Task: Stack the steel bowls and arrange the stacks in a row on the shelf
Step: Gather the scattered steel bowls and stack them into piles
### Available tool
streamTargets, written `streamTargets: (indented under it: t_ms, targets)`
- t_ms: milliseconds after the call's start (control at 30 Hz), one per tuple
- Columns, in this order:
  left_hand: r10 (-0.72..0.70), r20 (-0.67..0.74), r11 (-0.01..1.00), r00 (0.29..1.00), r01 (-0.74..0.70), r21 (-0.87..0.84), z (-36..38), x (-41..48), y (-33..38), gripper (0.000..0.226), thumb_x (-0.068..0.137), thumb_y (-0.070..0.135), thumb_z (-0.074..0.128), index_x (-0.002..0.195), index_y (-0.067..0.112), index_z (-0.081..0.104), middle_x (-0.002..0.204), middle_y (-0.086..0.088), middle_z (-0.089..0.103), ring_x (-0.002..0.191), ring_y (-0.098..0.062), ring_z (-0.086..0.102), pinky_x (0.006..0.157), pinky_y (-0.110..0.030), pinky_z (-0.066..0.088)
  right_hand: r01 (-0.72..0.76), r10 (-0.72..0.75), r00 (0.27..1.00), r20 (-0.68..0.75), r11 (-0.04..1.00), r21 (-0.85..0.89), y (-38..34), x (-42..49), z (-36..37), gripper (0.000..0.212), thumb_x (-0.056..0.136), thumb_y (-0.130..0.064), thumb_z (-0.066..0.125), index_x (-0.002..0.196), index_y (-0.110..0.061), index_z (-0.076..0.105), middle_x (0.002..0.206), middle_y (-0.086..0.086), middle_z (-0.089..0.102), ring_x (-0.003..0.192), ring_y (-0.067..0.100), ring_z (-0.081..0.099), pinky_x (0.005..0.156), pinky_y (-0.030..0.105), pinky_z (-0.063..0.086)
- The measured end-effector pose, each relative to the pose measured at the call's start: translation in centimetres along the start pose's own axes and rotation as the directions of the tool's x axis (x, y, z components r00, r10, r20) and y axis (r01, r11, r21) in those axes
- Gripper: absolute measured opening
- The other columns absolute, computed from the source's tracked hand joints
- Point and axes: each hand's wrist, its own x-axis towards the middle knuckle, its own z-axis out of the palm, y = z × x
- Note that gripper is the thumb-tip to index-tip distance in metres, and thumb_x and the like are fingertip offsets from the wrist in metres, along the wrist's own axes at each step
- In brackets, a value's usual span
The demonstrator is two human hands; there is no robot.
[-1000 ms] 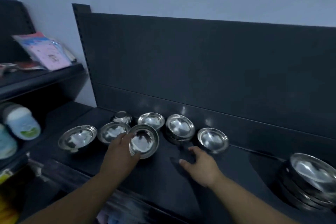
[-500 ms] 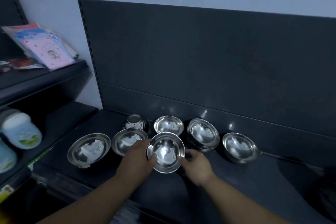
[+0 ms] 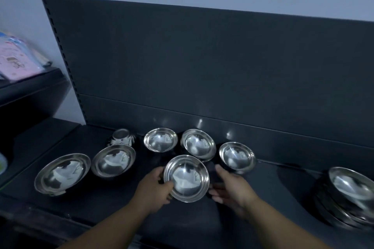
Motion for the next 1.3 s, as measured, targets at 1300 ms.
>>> streamTargets:
  t_ms: [1300]
  targets:
    - [0.197, -0.143, 0.833, 0.970, -0.088, 0.547, 3.1, 8.6, 4.7, 0.043, 0.092, 0.043, 0.051, 0.115, 0.010, 0.064, 0.112, -0.008, 0.068, 0.109, -0.026, 0.059, 0.086, -0.027, 0.041, 0.224, -0.269, 0.961, -0.066, 0.896, -0.383, -0.7, -1.7, -4.3, 0.018, 0.083, -0.027, 0.067, 0.082, -0.010, 0.064, 0.055, 0.006, 0.063, 0.044, 0.019, 0.055, 0.045, 0.028, 0.049]
